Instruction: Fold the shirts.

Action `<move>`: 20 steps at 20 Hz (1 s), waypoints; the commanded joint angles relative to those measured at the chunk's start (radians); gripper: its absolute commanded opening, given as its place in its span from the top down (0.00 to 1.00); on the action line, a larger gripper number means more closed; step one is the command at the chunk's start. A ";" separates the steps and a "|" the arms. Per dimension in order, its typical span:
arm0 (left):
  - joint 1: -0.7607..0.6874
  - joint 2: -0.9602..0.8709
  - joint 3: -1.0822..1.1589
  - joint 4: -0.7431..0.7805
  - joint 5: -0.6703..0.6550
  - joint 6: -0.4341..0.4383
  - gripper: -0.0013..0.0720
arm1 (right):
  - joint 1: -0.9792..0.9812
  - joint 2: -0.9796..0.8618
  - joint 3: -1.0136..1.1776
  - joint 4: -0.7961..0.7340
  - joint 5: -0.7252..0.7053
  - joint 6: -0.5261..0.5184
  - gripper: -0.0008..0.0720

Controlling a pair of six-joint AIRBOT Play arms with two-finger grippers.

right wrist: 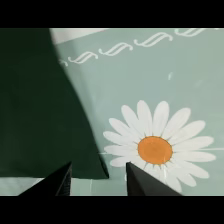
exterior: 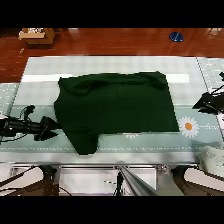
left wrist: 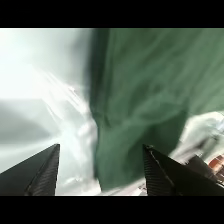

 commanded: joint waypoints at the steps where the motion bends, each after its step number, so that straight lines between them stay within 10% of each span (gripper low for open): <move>1: -0.106 0.000 -0.024 -0.051 0.191 0.002 0.13 | -0.007 0.015 -0.040 0.029 -0.029 -0.015 0.40; 4: -0.253 -0.036 -0.024 -0.143 0.292 0.002 0.17 | -0.007 0.016 -0.040 0.041 -0.021 -0.015 0.40; 5: -0.295 -0.051 -0.024 -0.150 0.299 0.002 0.45 | -0.007 0.017 -0.040 0.050 -0.012 -0.016 0.40; 6: -0.327 -0.063 -0.024 -0.142 0.293 0.005 0.93 | -0.007 0.022 -0.040 0.047 0.002 -0.031 0.40; 20: -0.219 -0.058 -0.024 -0.097 0.173 0.052 0.95 | -0.197 0.035 -0.421 0.188 -0.114 -0.134 0.32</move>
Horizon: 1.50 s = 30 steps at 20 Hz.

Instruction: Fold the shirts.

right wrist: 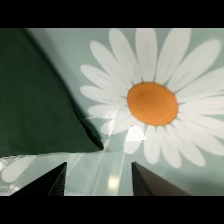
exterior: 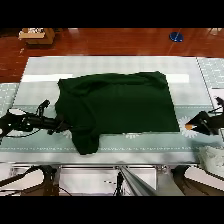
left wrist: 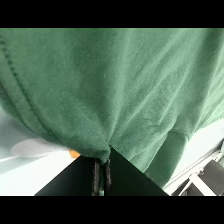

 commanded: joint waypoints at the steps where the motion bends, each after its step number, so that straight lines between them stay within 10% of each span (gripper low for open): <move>1: 0.011 0.000 0.001 -0.006 -0.012 0.010 0.95 | 0.020 0.000 -0.123 0.080 -0.102 -0.043 0.32; 6: 0.011 0.000 0.001 -0.007 -0.019 0.014 0.95 | 0.174 0.000 -0.213 0.118 -0.257 -0.033 0.34; 8: 0.011 0.000 0.003 -0.008 -0.019 0.014 0.95 | 0.249 0.000 -0.214 0.161 -0.328 -0.020 0.61; 9: 0.011 0.002 0.008 -0.022 -0.027 0.030 0.95 | 0.275 0.000 -0.206 0.203 -0.338 -0.034 0.93; 10: 0.011 0.006 0.020 -0.048 -0.047 0.069 0.95 | 0.288 0.001 -0.184 0.245 -0.316 -0.055 0.95; 15: 0.011 0.193 0.307 -0.208 -0.166 0.122 0.96 | 0.299 0.133 0.122 0.337 -0.076 -0.201 0.95; 19: 0.011 0.392 0.797 -0.291 -0.152 0.121 0.96 | 0.305 0.366 0.466 0.385 -0.183 -0.191 0.95; 24: 0.011 0.525 1.377 -0.197 0.014 0.112 0.96 | 0.305 0.612 0.811 0.344 -0.471 -0.101 0.95; 30: 0.011 0.715 1.528 0.053 -0.006 -0.172 0.96 | 0.305 0.761 0.982 -0.005 -0.330 0.209 0.95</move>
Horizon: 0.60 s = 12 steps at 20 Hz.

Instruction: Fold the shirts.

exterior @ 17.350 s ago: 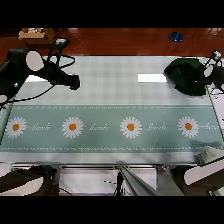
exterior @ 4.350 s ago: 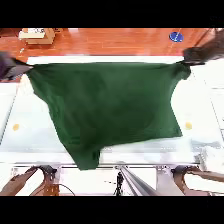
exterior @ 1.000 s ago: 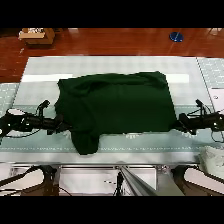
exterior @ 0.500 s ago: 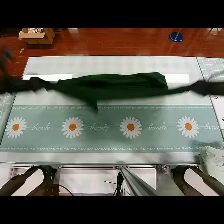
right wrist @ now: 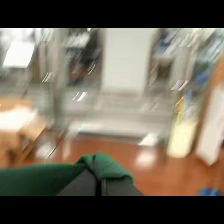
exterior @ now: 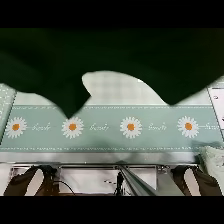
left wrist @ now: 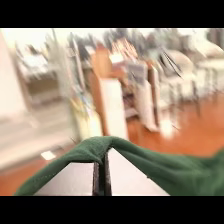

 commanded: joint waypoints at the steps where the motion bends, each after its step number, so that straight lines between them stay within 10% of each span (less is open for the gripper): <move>1: 0.000 0.134 0.076 0.247 -0.043 -0.212 0.96 | 0.000 0.093 0.085 -0.245 0.123 0.183 0.95; 7: 0.001 0.211 0.072 0.412 -0.497 -0.370 0.96 | 0.000 0.155 0.086 -0.320 0.641 0.218 0.95; 12: 0.000 0.170 -0.170 0.416 -0.711 -0.275 0.96 | 0.111 0.085 0.000 -0.409 0.835 0.204 0.95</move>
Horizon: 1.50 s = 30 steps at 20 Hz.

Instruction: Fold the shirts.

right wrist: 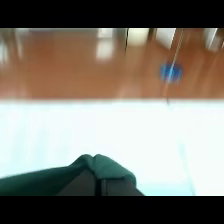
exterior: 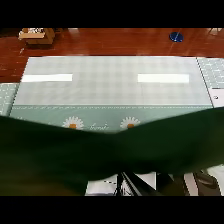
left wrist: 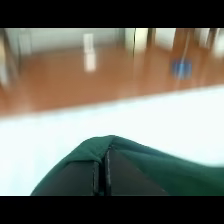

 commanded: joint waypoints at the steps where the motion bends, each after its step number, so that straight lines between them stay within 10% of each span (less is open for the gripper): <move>1: 0.000 -0.017 -0.217 0.021 -0.129 0.073 0.96 | 0.090 -0.048 -0.105 -0.096 0.138 -0.005 0.95; 9: -0.091 -0.262 -0.794 -0.127 0.314 0.234 0.96 | 0.261 -0.539 -0.338 -0.156 -0.284 -0.068 0.95; 19: -0.186 -0.807 -0.782 -0.174 0.815 0.312 0.96 | 0.328 -0.955 -0.338 -0.042 -0.904 0.030 0.95; 30: -0.298 -0.967 -0.782 -0.295 1.441 0.525 0.96 | 0.327 -1.137 -0.338 -0.039 -1.352 0.029 0.95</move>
